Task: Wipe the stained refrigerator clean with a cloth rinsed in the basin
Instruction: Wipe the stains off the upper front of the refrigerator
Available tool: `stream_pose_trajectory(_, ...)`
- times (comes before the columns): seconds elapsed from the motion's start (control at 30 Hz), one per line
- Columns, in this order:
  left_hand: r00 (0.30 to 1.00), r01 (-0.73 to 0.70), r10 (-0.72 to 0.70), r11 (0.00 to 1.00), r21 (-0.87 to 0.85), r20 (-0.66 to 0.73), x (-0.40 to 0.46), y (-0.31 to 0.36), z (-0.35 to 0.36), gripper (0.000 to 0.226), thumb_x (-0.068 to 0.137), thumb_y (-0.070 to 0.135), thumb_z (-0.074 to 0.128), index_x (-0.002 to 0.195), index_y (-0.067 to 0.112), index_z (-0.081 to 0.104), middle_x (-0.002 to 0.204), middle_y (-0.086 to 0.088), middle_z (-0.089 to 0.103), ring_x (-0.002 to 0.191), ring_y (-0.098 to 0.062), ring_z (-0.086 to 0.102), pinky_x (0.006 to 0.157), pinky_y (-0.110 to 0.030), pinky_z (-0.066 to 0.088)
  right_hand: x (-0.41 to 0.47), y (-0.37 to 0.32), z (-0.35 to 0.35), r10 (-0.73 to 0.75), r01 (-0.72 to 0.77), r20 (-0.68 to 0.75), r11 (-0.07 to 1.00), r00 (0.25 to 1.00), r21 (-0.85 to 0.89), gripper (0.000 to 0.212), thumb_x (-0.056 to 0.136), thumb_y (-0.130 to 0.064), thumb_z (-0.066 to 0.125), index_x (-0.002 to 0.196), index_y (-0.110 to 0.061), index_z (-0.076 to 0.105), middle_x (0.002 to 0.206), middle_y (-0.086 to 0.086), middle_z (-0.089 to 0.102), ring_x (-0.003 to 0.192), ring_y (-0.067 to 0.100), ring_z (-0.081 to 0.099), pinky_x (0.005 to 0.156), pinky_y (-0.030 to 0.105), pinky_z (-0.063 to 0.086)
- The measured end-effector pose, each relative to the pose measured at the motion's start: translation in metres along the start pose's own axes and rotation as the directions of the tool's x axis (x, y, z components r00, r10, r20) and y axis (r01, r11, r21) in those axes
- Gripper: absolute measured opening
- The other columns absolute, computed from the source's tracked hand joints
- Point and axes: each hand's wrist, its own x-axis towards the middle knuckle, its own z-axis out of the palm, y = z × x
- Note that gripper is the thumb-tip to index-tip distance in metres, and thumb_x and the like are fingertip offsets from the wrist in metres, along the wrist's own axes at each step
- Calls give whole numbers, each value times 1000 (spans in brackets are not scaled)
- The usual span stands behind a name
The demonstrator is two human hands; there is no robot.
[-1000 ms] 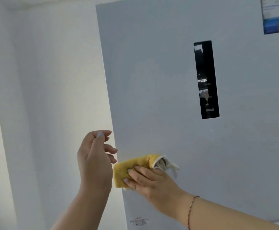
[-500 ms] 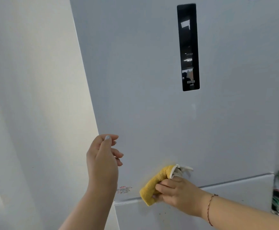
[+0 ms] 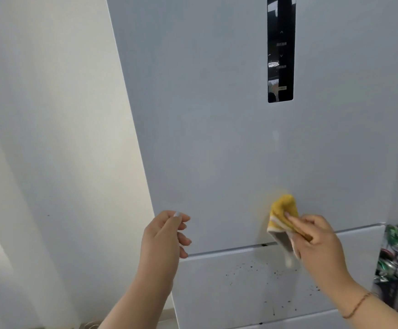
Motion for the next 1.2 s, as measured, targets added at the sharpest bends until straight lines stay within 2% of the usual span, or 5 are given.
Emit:
stream_pose_trajectory(0.17,982,148,-152,988,46,111,-10,-21,7,22,94,15,52,85,11,71,82,-7,62,68,-19,60,56,-32,50,-12,-57,4,497,-559,340,400,798,726,34,84,5,58,108,-16,68,93,3,75,79,15,72,67,27,59)
stream_pose_trajectory(0.4,946,190,-187,982,13,265,-35,-29,-6,21,95,23,55,96,14,74,95,-9,73,90,-21,67,79,-33,56,-45,-97,40,334,-779,730,19,596,627,33,77,-5,61,109,-5,67,97,20,71,78,29,71,62,37,59)
stream_pose_trajectory(0.87,969,166,-179,982,88,171,-38,-28,-26,23,95,32,56,112,24,69,105,3,73,97,-13,69,90,-35,56,-46,-110,92,173,-876,861,26,478,481,34,81,-7,56,114,-5,67,114,23,67,106,37,64,97,51,49)
stream_pose_trajectory(1.03,976,180,-183,983,37,115,-47,-28,-24,32,88,35,65,116,20,63,100,-2,75,90,-13,72,72,-24,57,-41,-111,99,85,-911,907,19,412,412,37,90,-2,51,125,-8,60,119,21,65,113,35,62,99,49,47)
stream_pose_trajectory(1.2,975,213,-210,976,34,-75,-61,-32,-36,28,88,35,68,107,16,66,96,-10,74,90,-26,72,86,-49,57,-51,-123,116,37,-946,945,34,325,324,36,91,-4,53,126,-8,59,117,22,66,115,34,61,99,49,47)
